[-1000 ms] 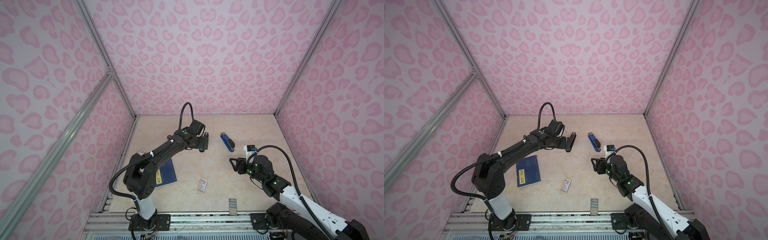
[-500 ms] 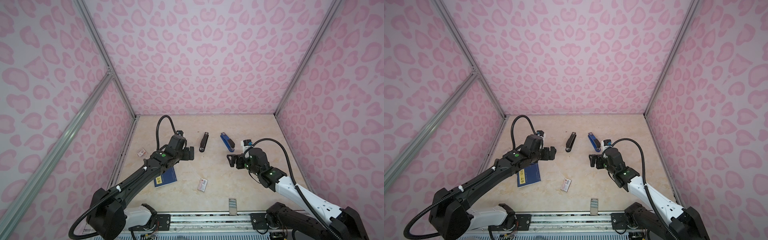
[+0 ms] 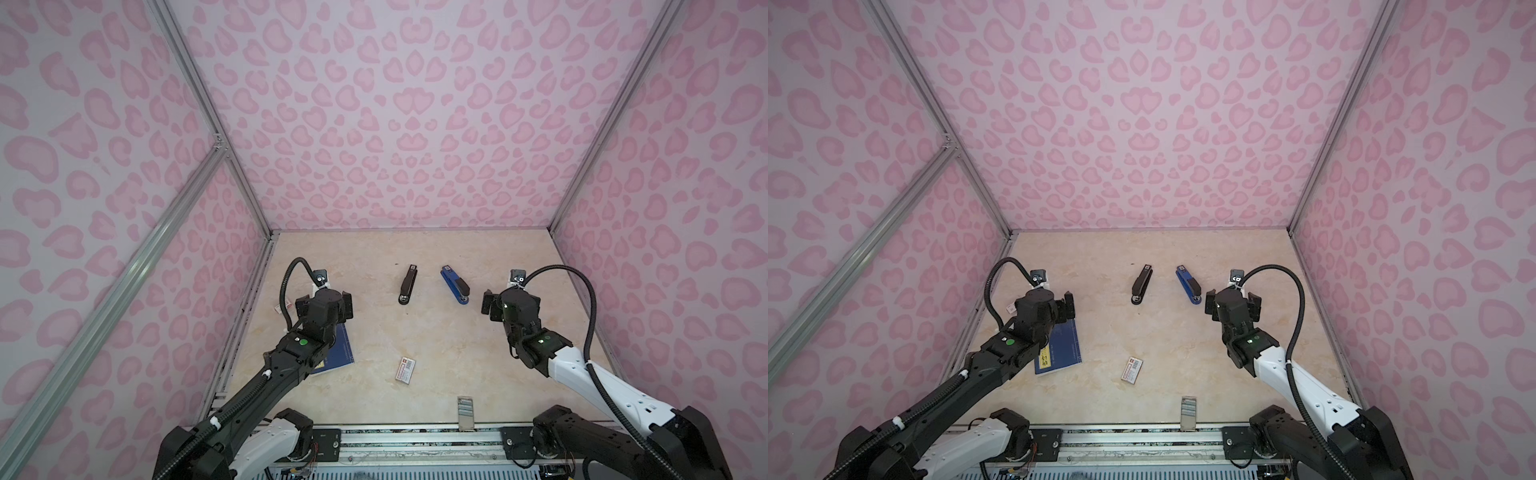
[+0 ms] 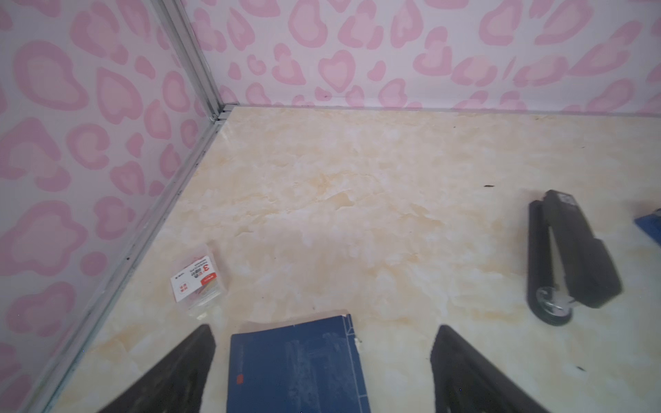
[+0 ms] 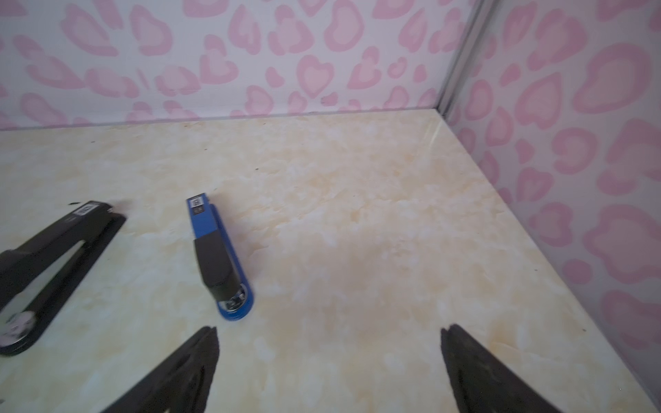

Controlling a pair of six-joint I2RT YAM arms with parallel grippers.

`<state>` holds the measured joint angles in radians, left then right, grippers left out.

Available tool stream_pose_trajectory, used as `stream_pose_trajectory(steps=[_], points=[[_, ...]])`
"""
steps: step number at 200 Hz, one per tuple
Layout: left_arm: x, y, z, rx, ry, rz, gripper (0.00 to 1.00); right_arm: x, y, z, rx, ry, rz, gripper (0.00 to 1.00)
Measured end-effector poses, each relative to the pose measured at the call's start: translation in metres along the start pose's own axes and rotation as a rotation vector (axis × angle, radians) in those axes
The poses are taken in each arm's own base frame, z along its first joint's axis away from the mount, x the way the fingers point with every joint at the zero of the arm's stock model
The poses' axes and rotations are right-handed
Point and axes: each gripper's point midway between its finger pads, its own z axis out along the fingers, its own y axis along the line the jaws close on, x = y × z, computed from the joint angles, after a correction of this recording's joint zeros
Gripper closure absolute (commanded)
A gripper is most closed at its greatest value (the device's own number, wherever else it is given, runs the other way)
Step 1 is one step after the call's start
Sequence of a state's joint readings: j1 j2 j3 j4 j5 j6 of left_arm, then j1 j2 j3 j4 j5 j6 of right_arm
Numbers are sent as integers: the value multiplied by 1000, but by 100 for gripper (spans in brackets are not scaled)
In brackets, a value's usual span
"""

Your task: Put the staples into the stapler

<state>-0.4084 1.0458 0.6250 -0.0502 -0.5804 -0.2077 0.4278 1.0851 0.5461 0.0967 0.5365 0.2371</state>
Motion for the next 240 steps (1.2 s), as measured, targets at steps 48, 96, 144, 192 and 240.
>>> stream_pose_trajectory(steps=[48,96,144,192,240], points=[[29,67,40,-247,6,-63,3,36,-57,17,264,-76,-70,0],[54,78,75,-281,-40,-62,3,53,-70,33,323,-128,-87,1],[50,65,76,-169,-157,-67,3,48,-69,48,287,-213,-79,1],[53,60,85,-59,-179,-74,3,40,-78,67,207,-223,-7,0],[40,60,89,-26,-206,-109,3,33,-68,87,93,-177,21,0]])
